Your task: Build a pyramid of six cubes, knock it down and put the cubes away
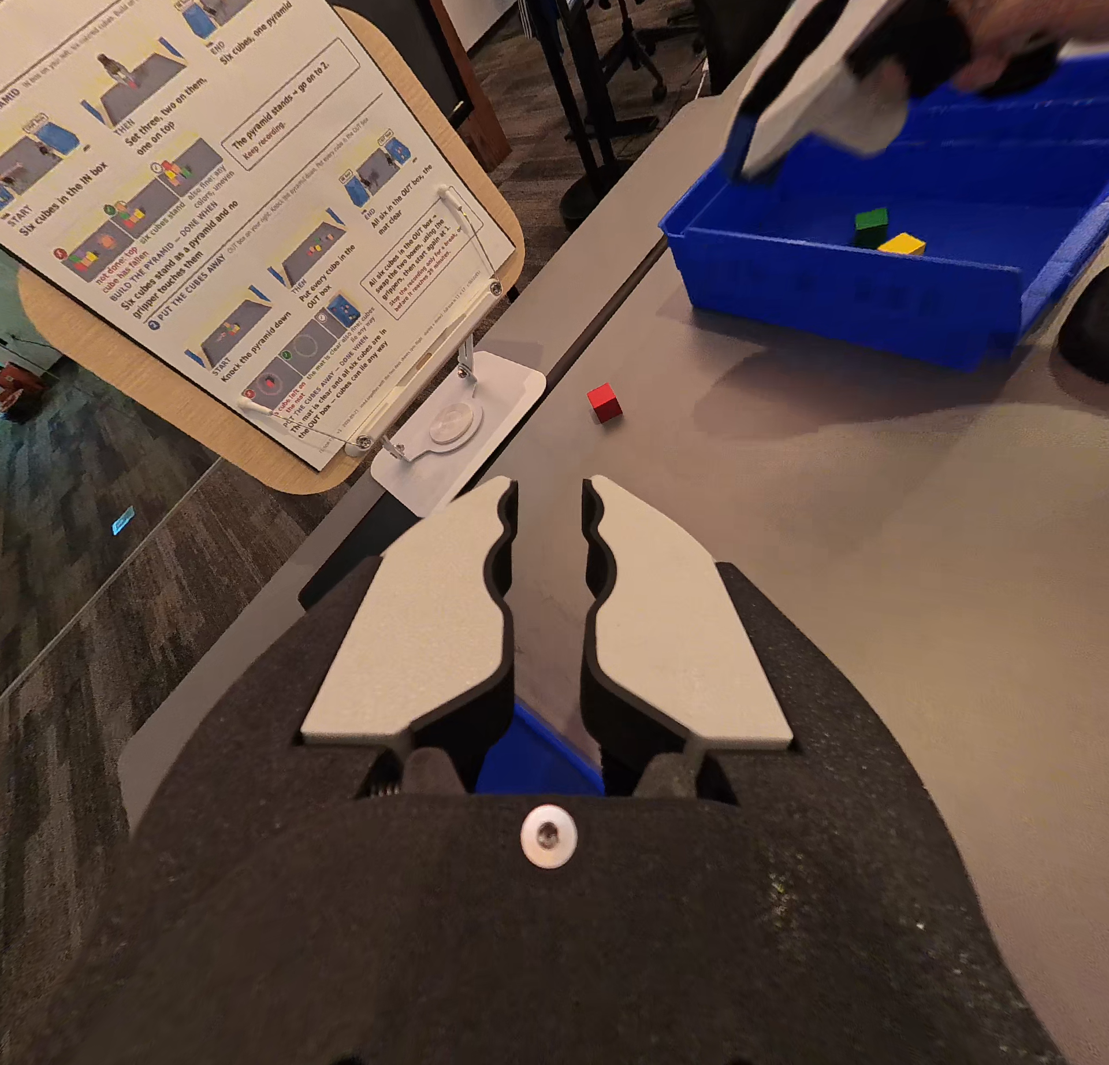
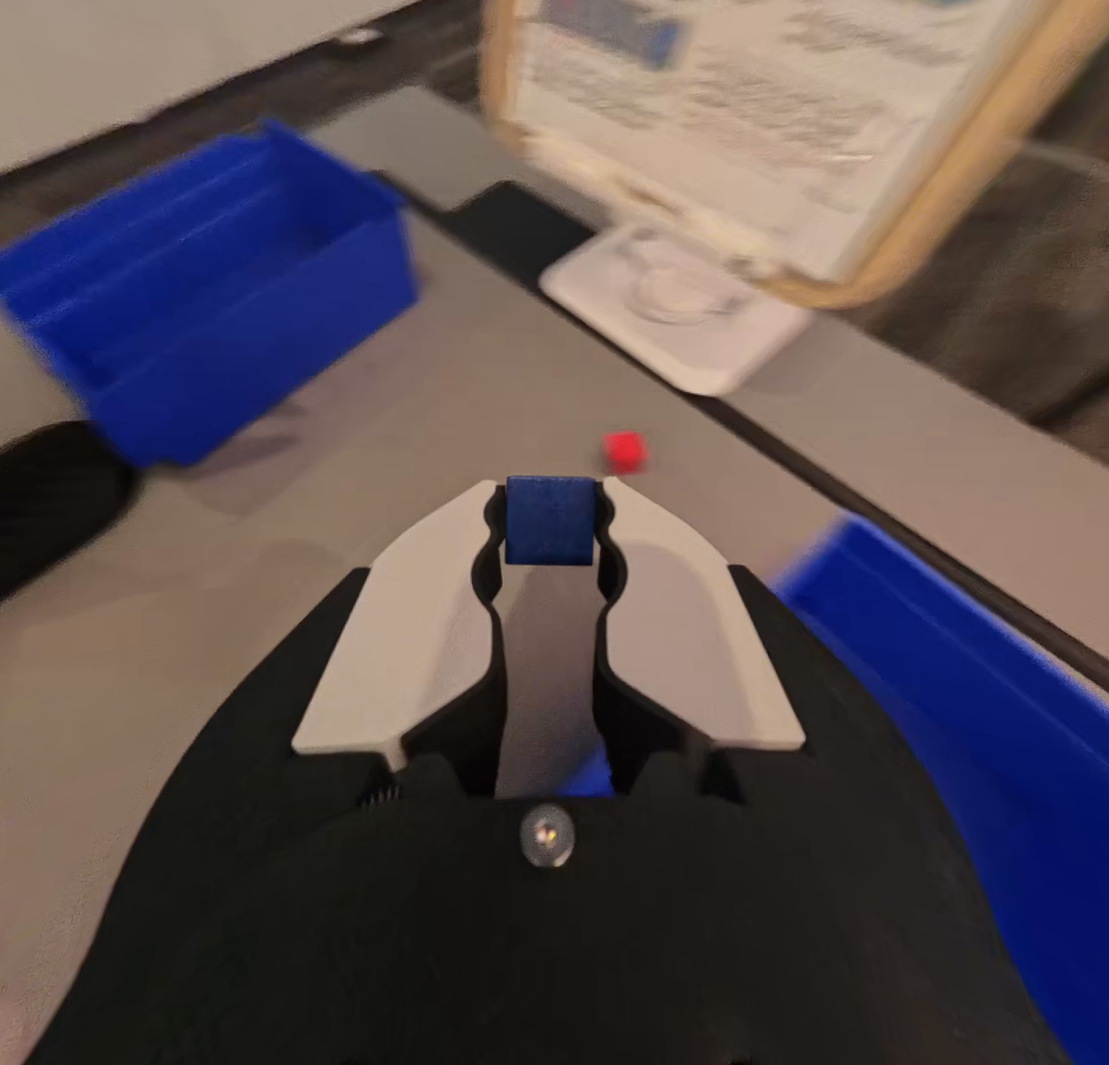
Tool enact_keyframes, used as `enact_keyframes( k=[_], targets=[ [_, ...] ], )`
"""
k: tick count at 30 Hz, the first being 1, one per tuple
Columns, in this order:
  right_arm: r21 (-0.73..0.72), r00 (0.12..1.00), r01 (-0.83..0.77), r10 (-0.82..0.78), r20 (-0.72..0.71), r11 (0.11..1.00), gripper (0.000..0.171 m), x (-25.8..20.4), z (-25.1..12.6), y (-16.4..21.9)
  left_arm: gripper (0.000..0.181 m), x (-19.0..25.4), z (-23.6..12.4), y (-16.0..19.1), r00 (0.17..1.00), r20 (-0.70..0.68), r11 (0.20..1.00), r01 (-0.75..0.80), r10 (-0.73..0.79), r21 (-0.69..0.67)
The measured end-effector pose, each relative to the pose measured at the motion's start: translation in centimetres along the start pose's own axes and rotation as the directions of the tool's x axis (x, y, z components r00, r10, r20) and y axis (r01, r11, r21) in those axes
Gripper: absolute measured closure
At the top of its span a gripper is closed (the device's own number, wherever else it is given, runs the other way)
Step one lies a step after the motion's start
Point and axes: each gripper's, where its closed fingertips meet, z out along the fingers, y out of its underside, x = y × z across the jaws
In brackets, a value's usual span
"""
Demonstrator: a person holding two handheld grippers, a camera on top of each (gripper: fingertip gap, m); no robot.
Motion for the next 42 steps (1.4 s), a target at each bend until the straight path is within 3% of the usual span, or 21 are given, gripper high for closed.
enact_keyframes(
  k=[3,8,13,24,28,31,34,36,38,40,42],
  targets=[
    [-0.107,0.968,-0.076,0.047,-0.247,0.991,0.142,8.3,-3.7,4.8,0.161,0.0,0.0,-0.1,1.0,-0.002,1.0,0.003,-0.003,0.004],
    [-0.247,0.886,-0.352,0.237,-0.398,0.903,0.14,17.1,-1.2,14.8,0.161,0.4,0.6,0.3,1.0,-0.012,1.0,-0.005,0.005,-0.021],
    [-0.352,0.855,-0.439,0.265,-0.445,0.827,0.14,18.9,0.9,19.5,0.161,0.6,1.1,0.5,1.0,-0.01,0.999,-0.015,0.014,-0.038],
    [-0.406,0.852,-0.471,0.285,-0.439,0.783,0.14,19.1,2.2,21.5,0.161,1.1,1.9,0.9,0.999,-0.027,0.997,-0.023,0.021,-0.067],
    [-0.389,0.849,-0.457,0.263,-0.458,0.8,0.128,19.2,0.6,20.4,0.161,0.9,1.8,1.1,1.0,-0.022,0.997,-0.02,0.019,-0.075],
    [-0.263,0.864,-0.399,0.264,-0.428,0.878,0.122,17.5,-1.6,14.6,0.161,0.6,1.6,1.3,1.0,-0.014,0.997,-0.014,0.013,-0.077],
    [-0.02,0.955,-0.232,0.224,-0.194,0.972,0.123,10.0,-1.1,4.8,0.161,0.0,1.2,1.1,1.0,0.002,0.998,0.001,-0.001,-0.063],
    [0.052,0.993,-0.116,0.116,-0.004,0.992,0.125,3.7,1.5,0.8,0.161,-0.3,1.0,1.1,1.0,0.006,0.998,0.011,-0.01,-0.055],
    [-0.048,0.989,0.019,-0.012,0.147,0.999,0.124,-0.8,5.7,0.3,0.161,-0.6,0.9,1.3,1.0,0.01,0.998,0.025,-0.024,-0.057],
    [-0.164,0.979,0.15,-0.123,0.162,0.975,0.125,-1.5,10.6,1.1,0.161,-0.7,0.9,1.5,0.999,0.005,0.998,0.032,-0.032,-0.061],
    [-0.331,0.947,0.31,-0.259,0.188,0.891,0.128,-0.7,14.6,3.5,0.161,-0.6,0.9,1.5,1.0,0.0,0.998,0.029,-0.029,-0.062]
  ],
)
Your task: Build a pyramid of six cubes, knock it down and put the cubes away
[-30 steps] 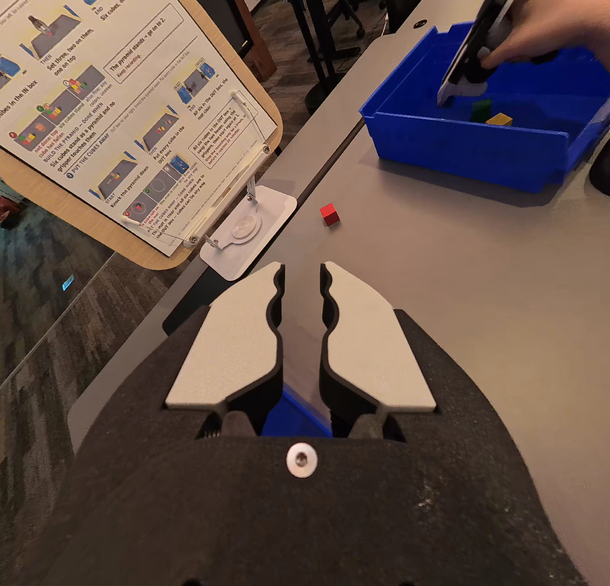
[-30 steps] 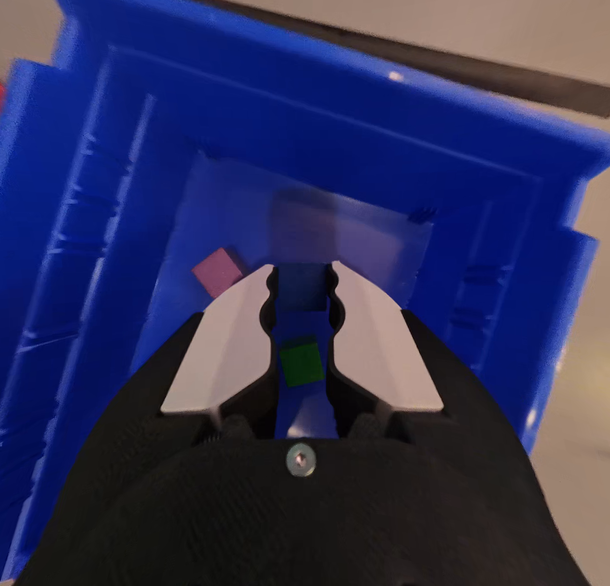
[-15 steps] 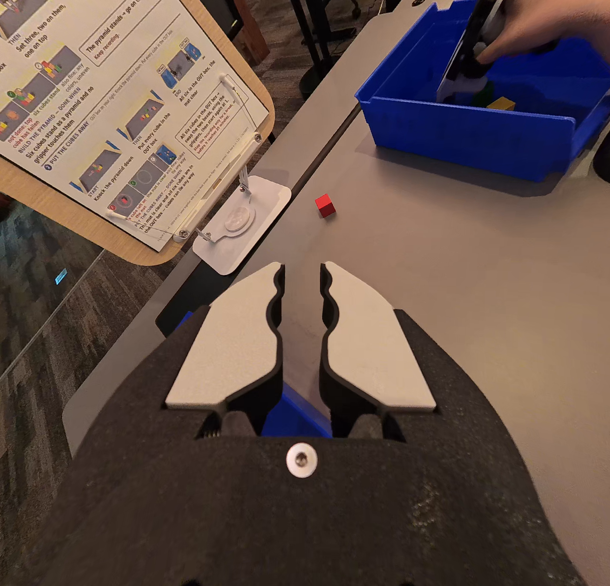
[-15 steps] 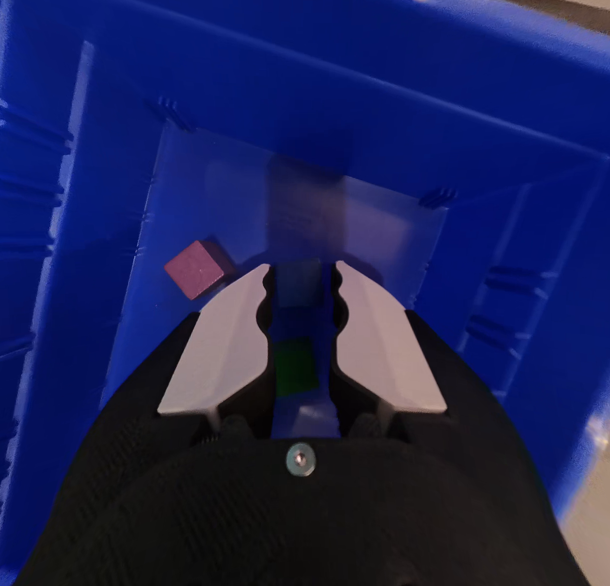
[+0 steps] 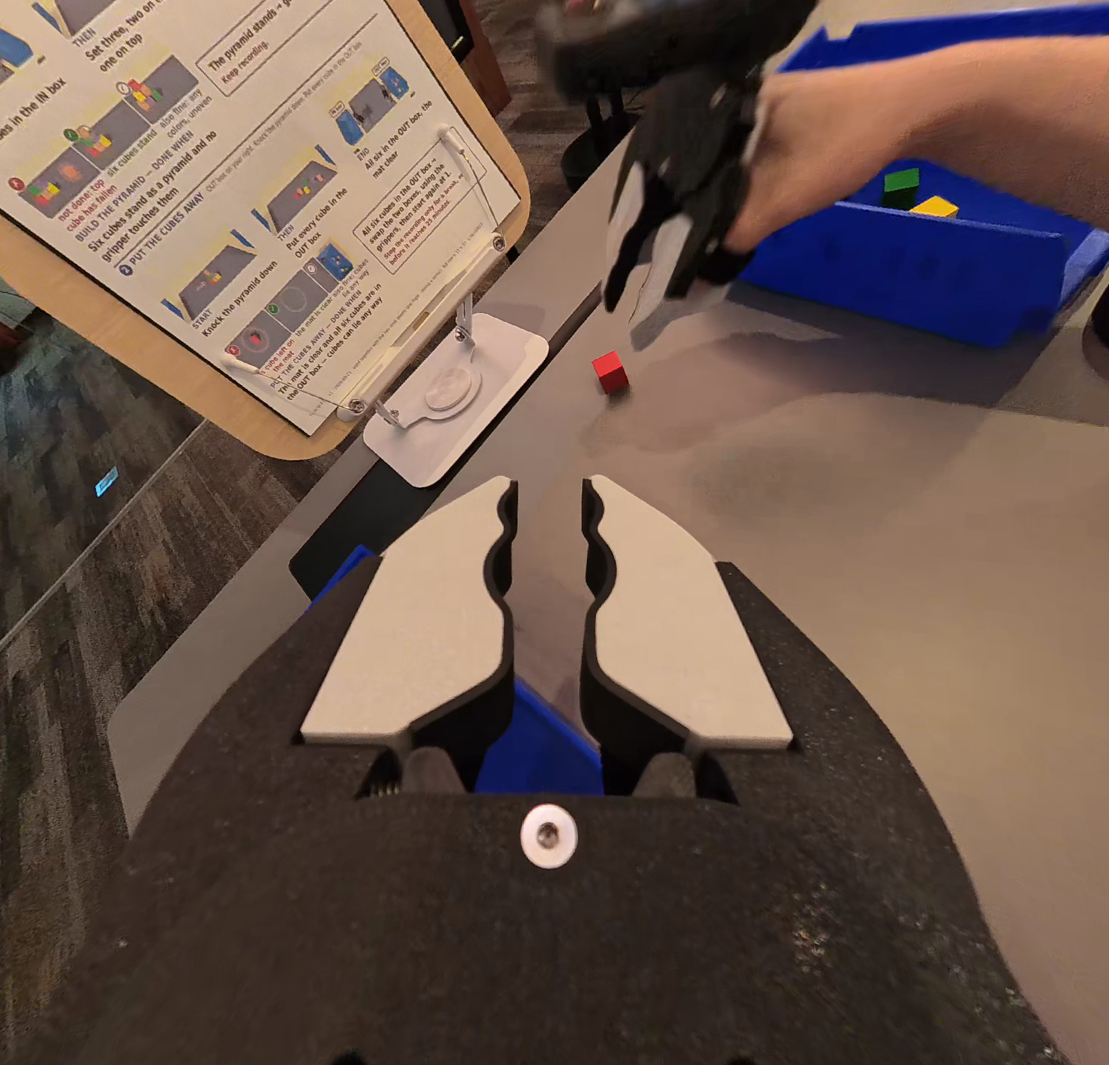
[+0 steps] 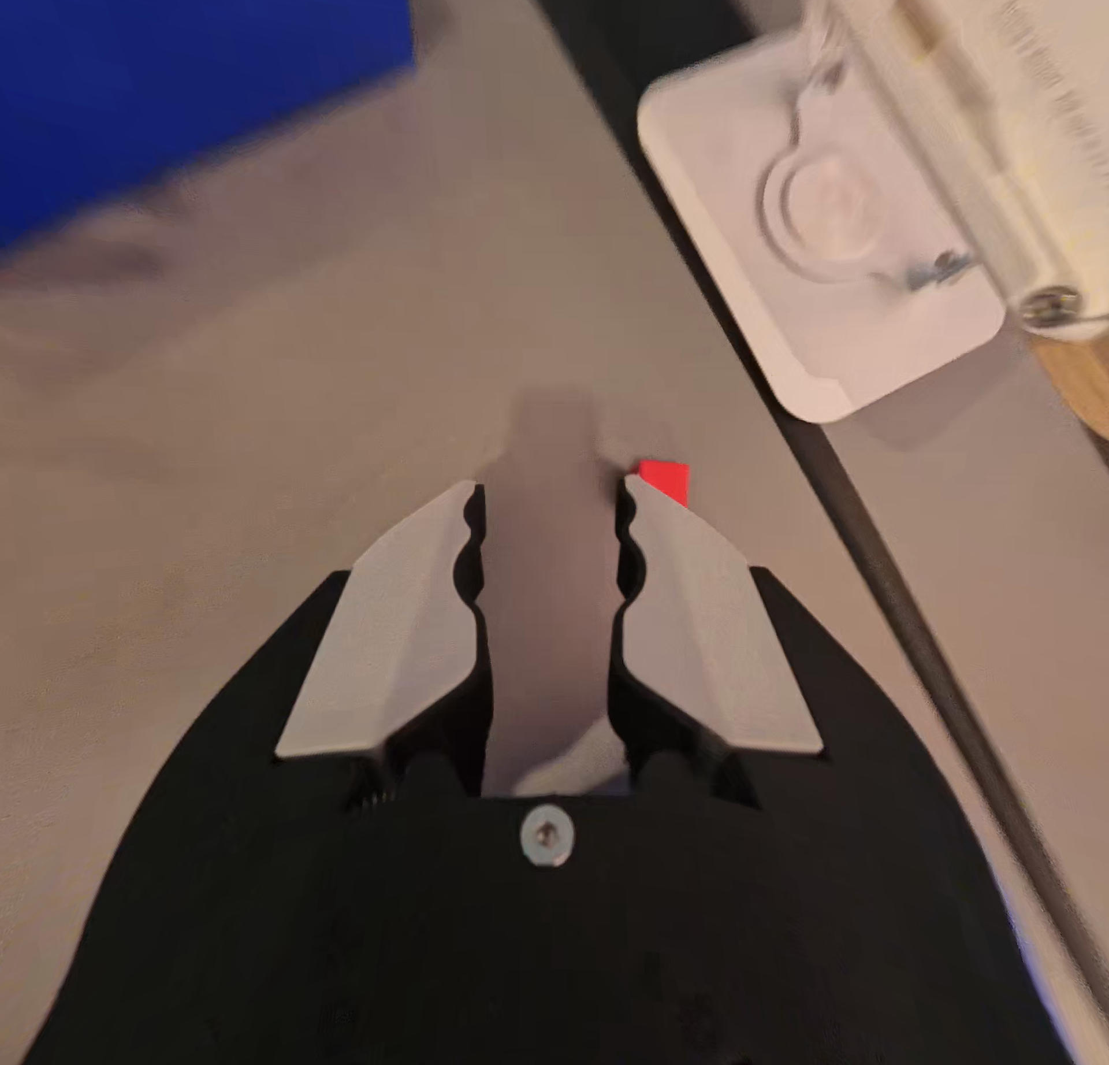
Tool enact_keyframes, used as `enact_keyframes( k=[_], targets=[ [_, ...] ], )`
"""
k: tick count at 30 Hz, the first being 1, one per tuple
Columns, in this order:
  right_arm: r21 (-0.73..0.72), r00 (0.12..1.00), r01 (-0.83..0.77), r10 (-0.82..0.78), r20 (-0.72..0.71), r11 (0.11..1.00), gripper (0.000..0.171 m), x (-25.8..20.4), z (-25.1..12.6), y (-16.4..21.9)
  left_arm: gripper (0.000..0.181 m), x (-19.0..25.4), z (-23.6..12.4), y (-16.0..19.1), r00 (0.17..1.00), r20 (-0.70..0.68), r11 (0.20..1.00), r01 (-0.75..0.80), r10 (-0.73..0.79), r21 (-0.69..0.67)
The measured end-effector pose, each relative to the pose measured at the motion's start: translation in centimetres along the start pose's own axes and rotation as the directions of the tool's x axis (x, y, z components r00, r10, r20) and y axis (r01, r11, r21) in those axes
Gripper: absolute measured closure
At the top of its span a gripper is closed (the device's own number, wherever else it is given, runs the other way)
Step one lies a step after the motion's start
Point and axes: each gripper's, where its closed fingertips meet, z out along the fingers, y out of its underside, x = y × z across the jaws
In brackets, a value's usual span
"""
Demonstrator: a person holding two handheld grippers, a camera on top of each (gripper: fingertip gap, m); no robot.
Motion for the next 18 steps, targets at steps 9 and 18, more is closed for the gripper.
enact_keyframes(
  k=[9,18],
  targets=[
    [-0.363,0.999,0.01,-0.022,-0.03,0.932,0.133,4.8,8.0,4.6,0.161,-0.5,-0.7,-0.1,1.0,-0.013,0.999,0.024,-0.024,0.027],
    [-0.368,0.998,-0.016,-0.005,-0.057,0.93,0.134,6.0,8.0,3.8,0.161,-0.6,-1.0,-0.3,0.999,-0.022,0.999,0.028,-0.027,0.043]
  ],
)
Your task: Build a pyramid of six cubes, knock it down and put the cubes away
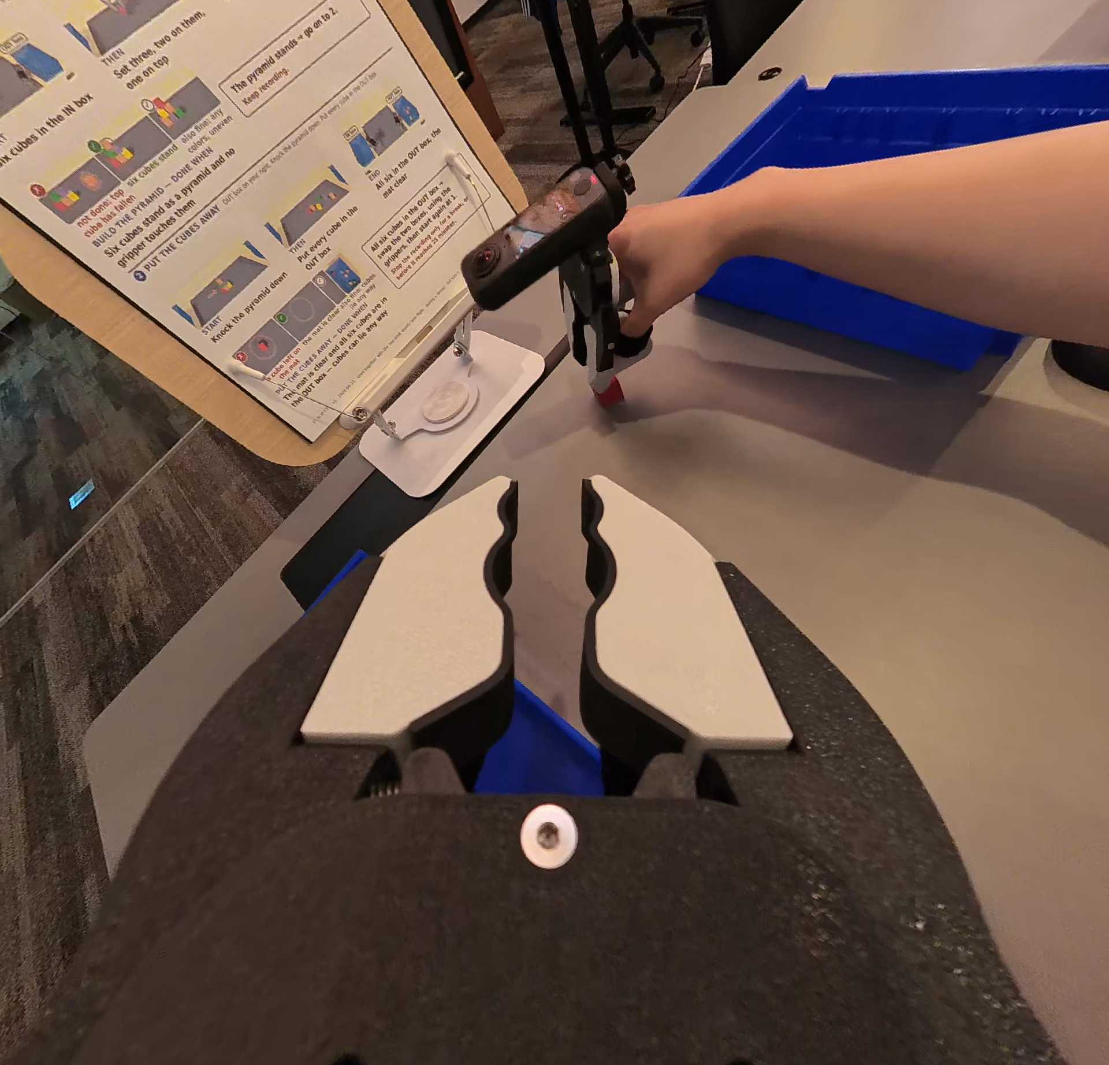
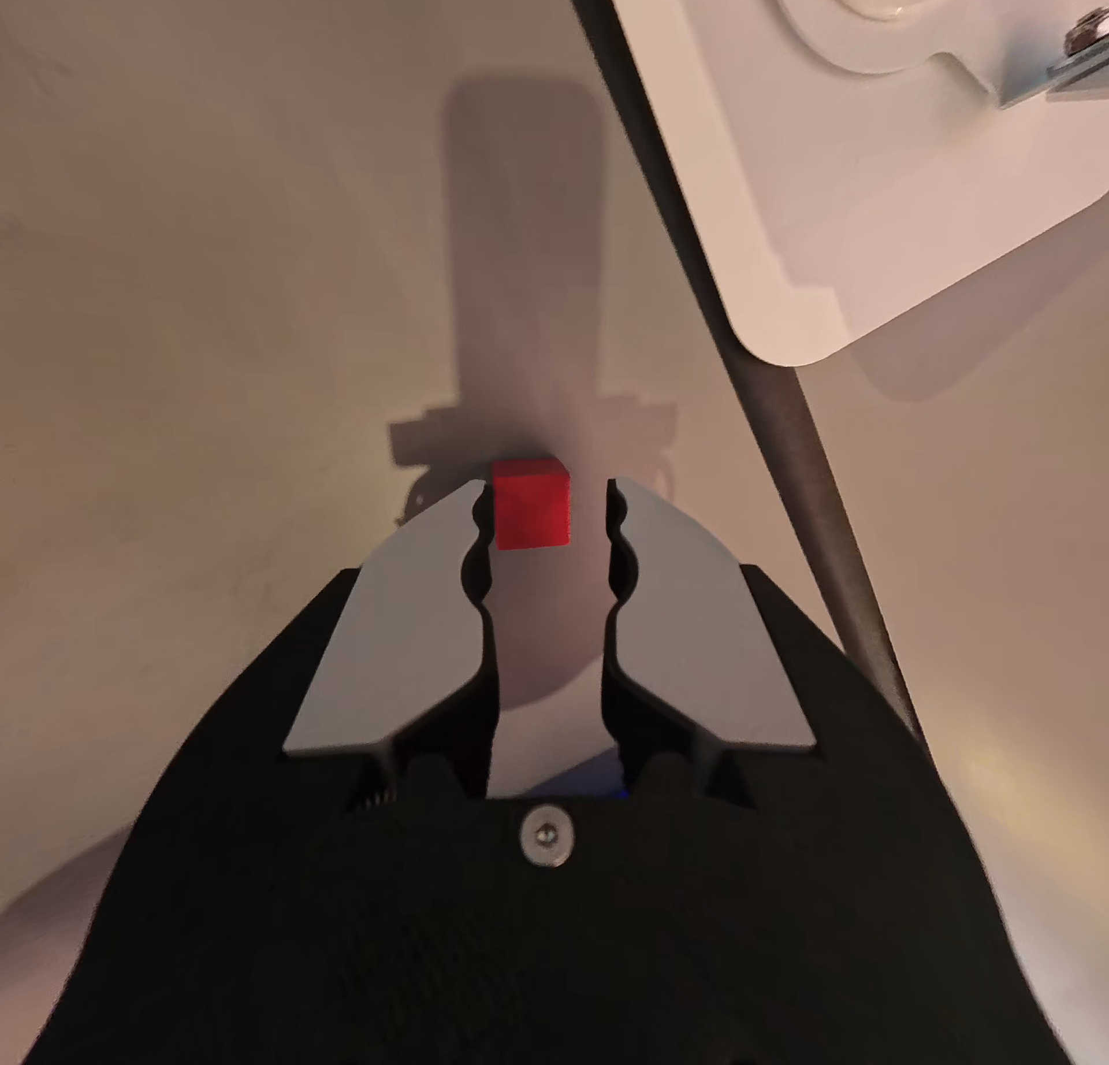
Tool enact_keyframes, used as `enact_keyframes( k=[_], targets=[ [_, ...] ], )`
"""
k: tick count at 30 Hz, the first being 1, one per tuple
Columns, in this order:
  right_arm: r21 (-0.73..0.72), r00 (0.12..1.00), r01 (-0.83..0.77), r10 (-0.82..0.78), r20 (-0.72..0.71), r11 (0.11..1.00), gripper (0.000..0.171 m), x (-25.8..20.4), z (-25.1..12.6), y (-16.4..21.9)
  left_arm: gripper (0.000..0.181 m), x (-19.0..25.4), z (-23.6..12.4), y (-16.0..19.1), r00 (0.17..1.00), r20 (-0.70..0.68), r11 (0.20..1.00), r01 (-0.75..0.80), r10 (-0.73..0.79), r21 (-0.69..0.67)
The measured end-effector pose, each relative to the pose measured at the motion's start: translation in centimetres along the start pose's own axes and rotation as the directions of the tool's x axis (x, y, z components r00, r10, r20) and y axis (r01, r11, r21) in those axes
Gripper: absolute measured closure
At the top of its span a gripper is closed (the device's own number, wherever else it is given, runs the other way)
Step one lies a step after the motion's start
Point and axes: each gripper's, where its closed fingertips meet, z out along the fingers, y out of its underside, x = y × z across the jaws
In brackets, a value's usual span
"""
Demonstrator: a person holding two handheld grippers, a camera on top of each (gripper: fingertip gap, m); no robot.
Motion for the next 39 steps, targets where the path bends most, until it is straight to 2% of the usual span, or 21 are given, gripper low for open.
enact_keyframes(
  k=[8,9,10,13,16,18,20,23,26,28,31,35,39],
  targets=[
    [-0.034,0.991,-0.051,0.055,0.121,0.998,0.13,-0.5,1.2,0.7,0.161,0.2,-0.1,-0.1,1.0,-0.008,1.0,-0.005,0.005,0.004],
    [-0.047,0.99,-0.052,0.057,0.132,0.998,0.132,-0.7,1.5,0.9,0.161,0.2,-0.1,-0.1,1.0,-0.01,1.0,-0.005,0.005,0.003],
    [-0.062,0.989,-0.042,0.05,0.136,0.997,0.142,-0.8,1.6,1.2,0.161,0.2,-0.1,-0.1,1.0,-0.01,1.0,-0.005,0.005,0.004],
    [-0.067,0.987,-0.039,0.049,0.151,0.997,0.142,-1.1,1.3,1.2,0.161,0.2,-0.2,-0.1,1.0,-0.012,1.0,-0.006,0.006,0.008],
    [-0.006,0.986,-0.025,0.026,0.166,1.0,0.142,-1.6,-1.2,0.1,0.161,0.2,-0.3,-0.2,1.0,-0.013,1.0,-0.005,0.005,0.011],
    [0.1,0.99,-0.02,0.006,0.141,0.995,0.142,-1.8,-4.5,-1.1,0.161,0.3,-0.2,-0.1,1.0,-0.015,1.0,-0.008,0.008,0.007],
    [0.185,0.994,-0.028,0.008,0.106,0.982,0.142,-2.3,-8.6,-0.7,0.161,0.4,-0.2,-0.1,1.0,-0.017,1.0,-0.012,0.012,0.002],
    [0.278,0.991,-0.079,0.107,-0.085,0.957,0.142,-0.7,-14.5,3.9,0.161,0.4,-0.3,-0.1,1.0,-0.013,1.0,-0.016,0.016,0.003],
    [0.277,0.927,-0.285,0.338,-0.165,0.918,0.143,1.2,-16.7,12.7,0.161,0.3,-0.5,-0.4,1.0,-0.002,1.0,-0.015,0.015,0.012],
    [0.212,0.862,-0.413,0.455,-0.222,0.886,0.142,3.2,-15.4,18.9,0.161,0.5,-0.6,-0.6,1.0,-0.004,1.0,-0.012,0.012,0.022],
    [0.113,0.781,-0.565,0.574,-0.244,0.817,0.141,5.6,-12.1,25.2,0.161,0.8,-0.2,-0.5,1.0,-0.006,1.0,-0.02,0.02,0.008],
    [0.062,0.713,-0.674,0.671,-0.204,0.736,0.141,6.2,-9.2,28.6,0.161,1.2,0.6,0.1,0.999,-0.012,0.999,-0.033,0.032,-0.035],
    [-0.047,0.714,-0.695,0.681,-0.162,0.718,0.141,5.0,-8.0,29.9,0.161,1.6,1.6,0.6,0.999,-0.019,0.996,-0.049,0.048,-0.073]
  ],
)
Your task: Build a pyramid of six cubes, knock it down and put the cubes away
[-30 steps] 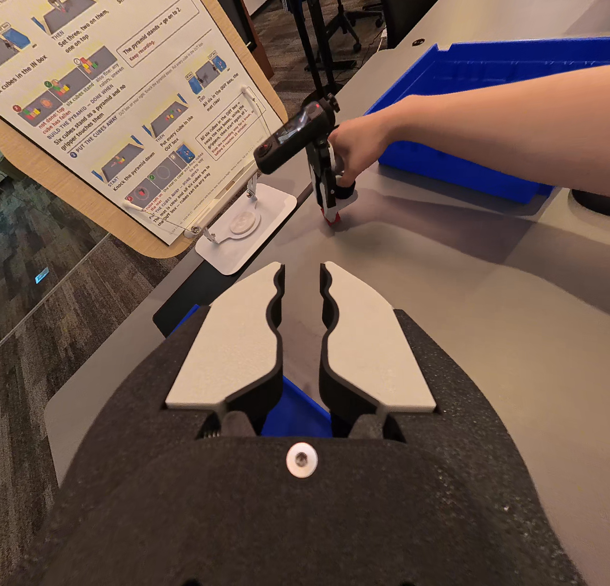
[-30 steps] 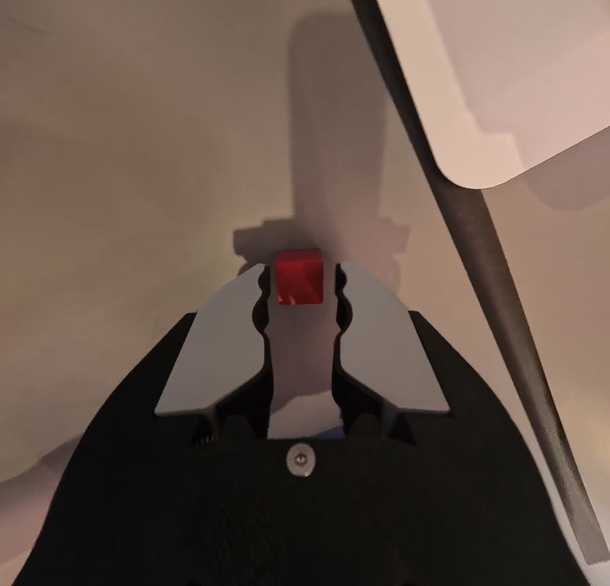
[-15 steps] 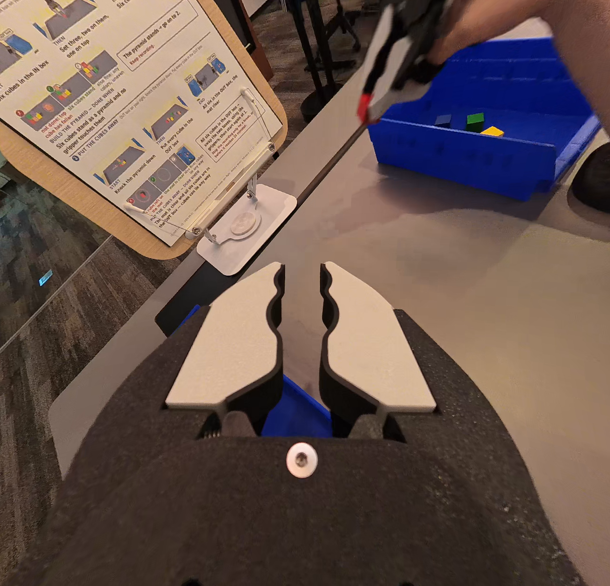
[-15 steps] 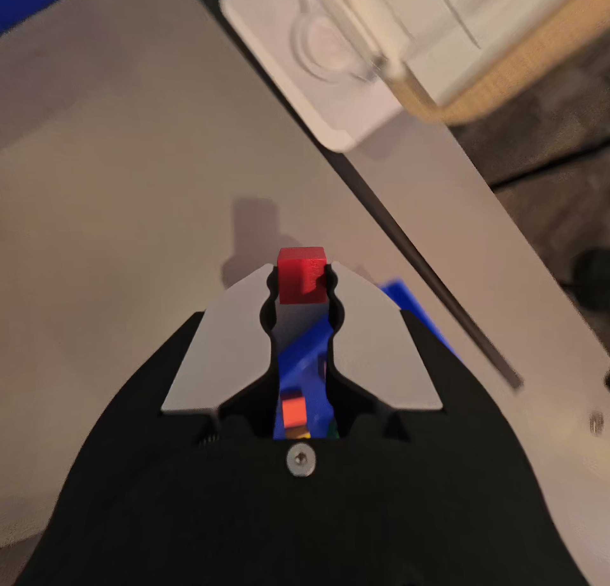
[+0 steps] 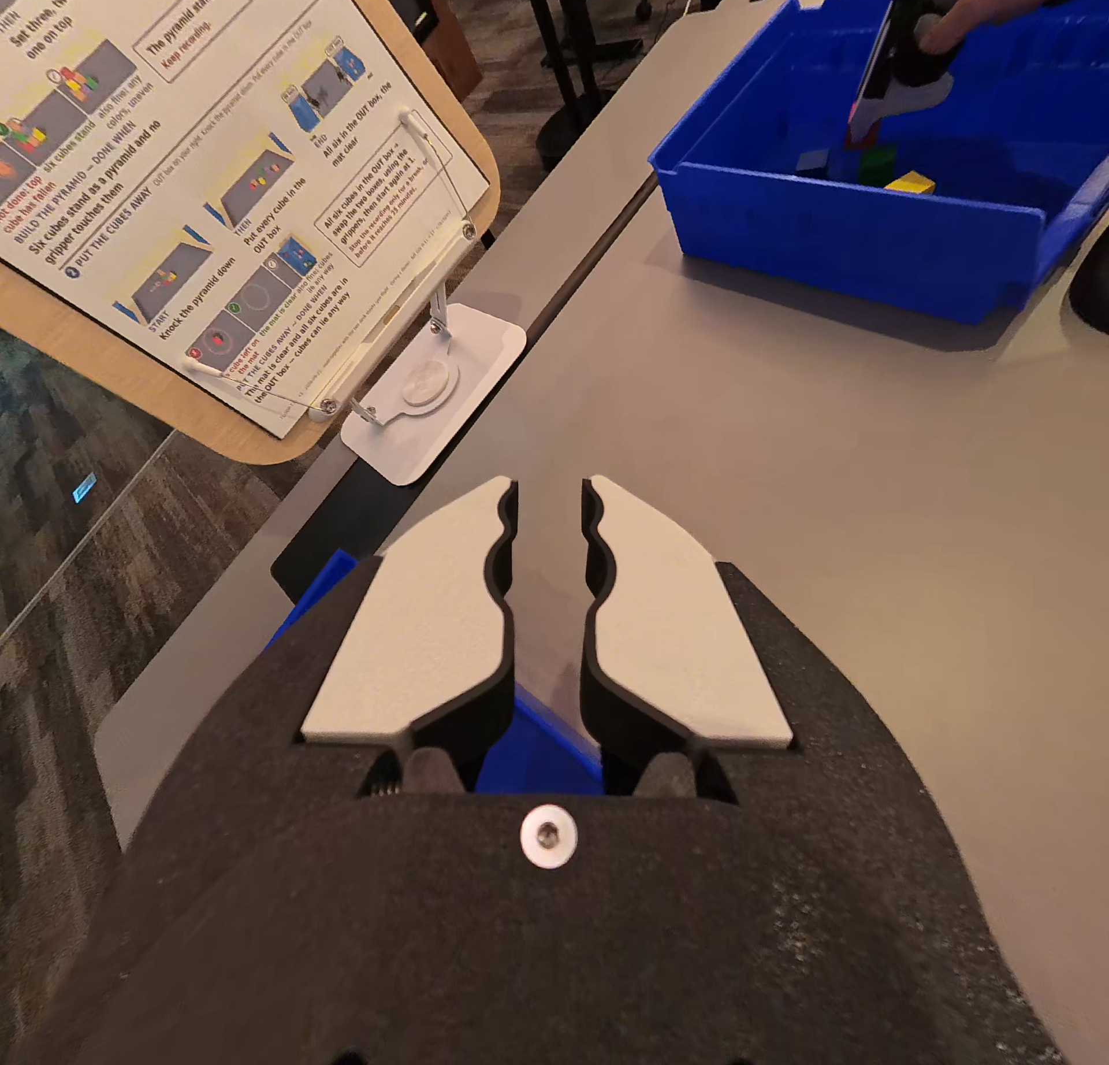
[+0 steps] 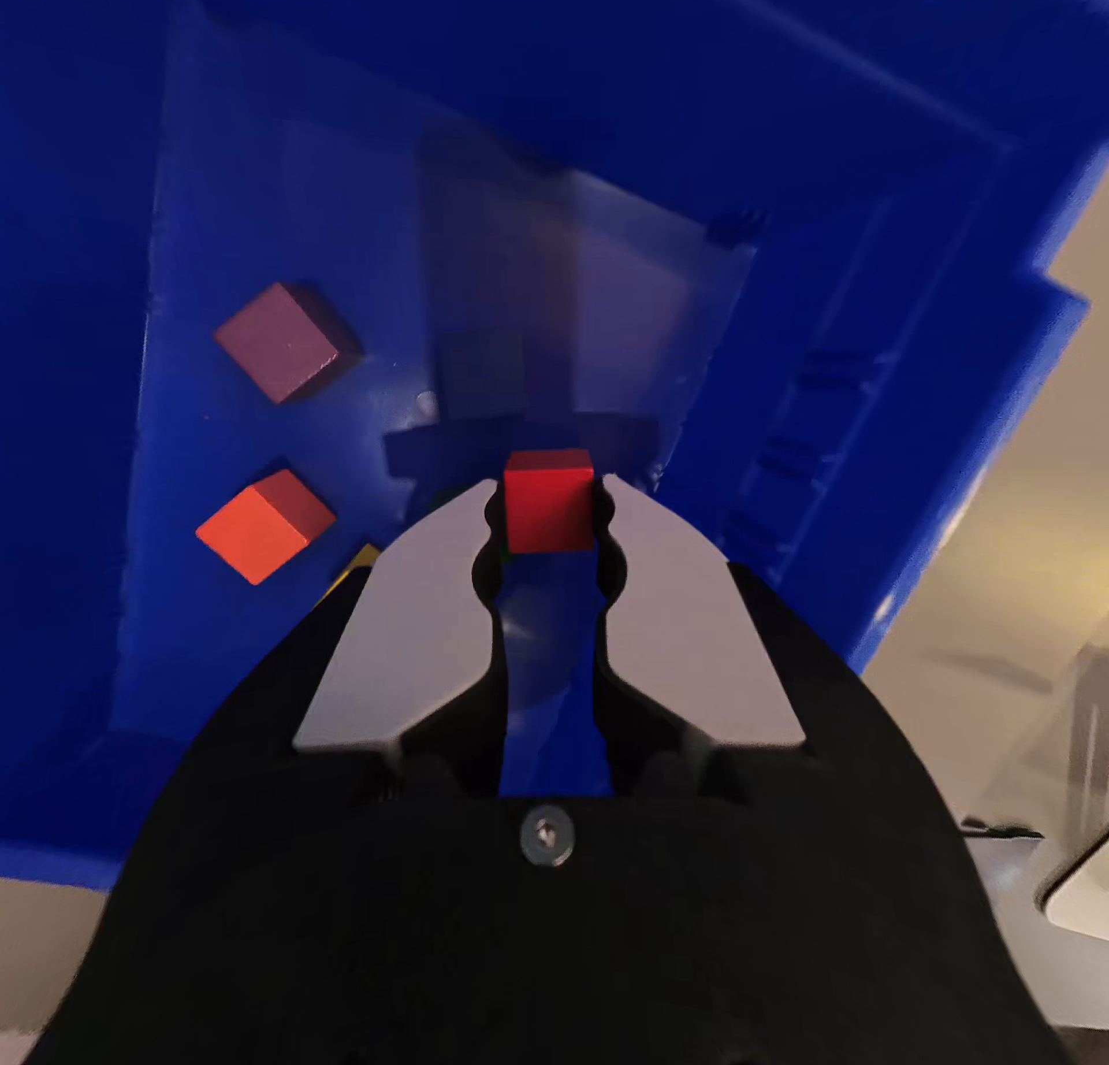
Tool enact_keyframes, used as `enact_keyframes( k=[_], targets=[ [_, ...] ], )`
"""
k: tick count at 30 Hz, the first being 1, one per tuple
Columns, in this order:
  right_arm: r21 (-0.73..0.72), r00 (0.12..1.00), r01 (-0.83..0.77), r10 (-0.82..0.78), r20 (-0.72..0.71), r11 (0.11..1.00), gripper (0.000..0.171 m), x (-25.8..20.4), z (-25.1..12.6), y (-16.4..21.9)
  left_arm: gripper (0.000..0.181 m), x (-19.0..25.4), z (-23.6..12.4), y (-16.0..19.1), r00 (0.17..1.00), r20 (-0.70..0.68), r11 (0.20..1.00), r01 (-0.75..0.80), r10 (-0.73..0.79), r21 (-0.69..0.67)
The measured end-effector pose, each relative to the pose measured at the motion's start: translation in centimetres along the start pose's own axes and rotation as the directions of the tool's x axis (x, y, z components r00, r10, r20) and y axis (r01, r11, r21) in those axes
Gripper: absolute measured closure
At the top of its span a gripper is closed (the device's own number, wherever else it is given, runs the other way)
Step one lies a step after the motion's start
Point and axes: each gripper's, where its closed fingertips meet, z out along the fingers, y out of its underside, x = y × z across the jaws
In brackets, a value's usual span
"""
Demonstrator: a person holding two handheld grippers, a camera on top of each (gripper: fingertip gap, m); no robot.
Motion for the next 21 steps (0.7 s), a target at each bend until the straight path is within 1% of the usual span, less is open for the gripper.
enact_keyframes(
  k=[2,5,7,8,10,13,15,17,19,21],
  targets=[
    [-0.01,1.0,0.012,-0.012,0.015,1.0,0.141,-0.4,-0.6,0.5,0.161,0.2,0.5,0.2,1.0,-0.003,1.0,-0.005,0.005,-0.017],
    [0.007,0.998,0.043,-0.043,0.047,0.999,0.141,-1.5,-2.8,1.3,0.161,0.4,1.0,0.5,1.0,-0.005,0.999,-0.016,0.016,-0.04],
    [-0.023,0.995,0.061,-0.059,0.082,0.998,0.142,-2.4,-4.0,2.8,0.161,0.5,1.3,0.6,1.0,-0.008,0.999,-0.019,0.018,-0.047],
    [-0.065,0.991,0.074,-0.066,0.113,0.995,0.142,-2.9,-4.1,4.0,0.161,0.5,1.4,0.6,1.0,-0.009,0.999,-0.019,0.019,-0.049],
    [-0.156,0.984,0.135,-0.114,0.136,0.979,0.141,-3.1,-3.3,6.1,0.161,0.6,1.6,0.7,1.0,-0.01,0.998,-0.023,0.022,-0.057],
    [-0.222,0.967,0.2,-0.157,0.199,0.954,0.141,-3.7,-1.3,7.3,0.162,0.8,1.7,0.6,1.0,-0.01,0.998,-0.03,0.03,-0.059],
    [-0.211,0.953,0.25,-0.202,0.228,0.945,0.141,-4.1,-0.4,7.3,0.163,0.9,1.5,0.3,0.999,-0.006,0.998,-0.032,0.032,-0.046],
    [-0.199,0.948,0.252,-0.2,0.248,0.947,0.141,-4.3,0.0,7.2,0.163,0.8,1.3,0.1,0.999,-0.002,0.999,-0.032,0.032,-0.037],
    [-0.186,0.949,0.254,-0.206,0.24,0.949,0.131,-4.1,0.0,7.2,0.163,0.8,0.9,0.0,1.0,-0.01,0.999,-0.026,0.026,-0.023],
    [-0.155,0.949,0.242,-0.201,0.242,0.958,0.126,-4.1,-0.9,7.1,0.163,0.7,0.4,-0.2,1.0,-0.02,1.0,-0.011,0.011,0.0]
  ],
)
